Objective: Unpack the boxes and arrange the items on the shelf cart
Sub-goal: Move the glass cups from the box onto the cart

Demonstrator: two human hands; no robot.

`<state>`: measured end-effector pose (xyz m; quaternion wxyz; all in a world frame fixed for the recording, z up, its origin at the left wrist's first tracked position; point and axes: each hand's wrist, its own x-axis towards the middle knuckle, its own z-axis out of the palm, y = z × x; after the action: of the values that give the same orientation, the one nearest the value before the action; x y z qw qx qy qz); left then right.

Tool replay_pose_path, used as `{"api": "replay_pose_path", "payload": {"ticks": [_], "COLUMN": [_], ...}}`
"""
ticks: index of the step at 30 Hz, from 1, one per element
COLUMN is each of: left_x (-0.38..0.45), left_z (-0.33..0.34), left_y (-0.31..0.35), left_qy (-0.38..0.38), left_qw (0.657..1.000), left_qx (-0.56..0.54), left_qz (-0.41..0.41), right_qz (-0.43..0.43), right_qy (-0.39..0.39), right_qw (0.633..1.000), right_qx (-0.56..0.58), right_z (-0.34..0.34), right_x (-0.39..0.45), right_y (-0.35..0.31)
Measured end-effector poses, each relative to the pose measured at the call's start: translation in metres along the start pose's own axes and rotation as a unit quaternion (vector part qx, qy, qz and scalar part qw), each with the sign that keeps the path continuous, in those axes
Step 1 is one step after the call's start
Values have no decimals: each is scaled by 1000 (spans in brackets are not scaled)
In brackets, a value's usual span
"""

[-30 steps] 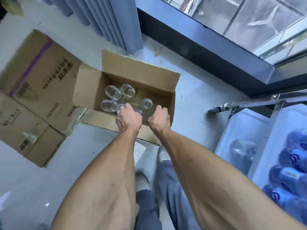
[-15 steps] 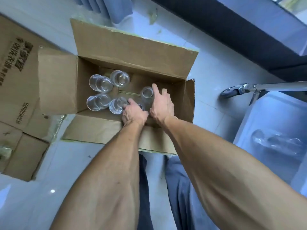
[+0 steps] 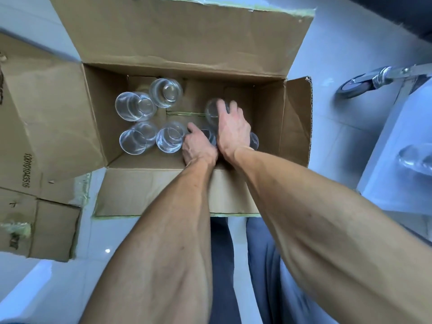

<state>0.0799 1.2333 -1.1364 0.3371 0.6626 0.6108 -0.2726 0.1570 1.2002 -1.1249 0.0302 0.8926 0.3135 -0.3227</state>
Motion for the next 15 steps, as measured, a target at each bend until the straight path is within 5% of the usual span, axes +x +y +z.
{"api": "replay_pose_path", "payload": {"ticks": [15], "left_x": [-64], "left_z": [-120], "left_y": [27], "left_qy": [116], "left_qw": [988], "left_qx": [-60], "left_qz": [79], "right_qz": [100], "right_qy": [95], "right_qw": [974], "right_qx": [181], "right_z": [-116], "right_x": [-46], "right_y": [16]}}
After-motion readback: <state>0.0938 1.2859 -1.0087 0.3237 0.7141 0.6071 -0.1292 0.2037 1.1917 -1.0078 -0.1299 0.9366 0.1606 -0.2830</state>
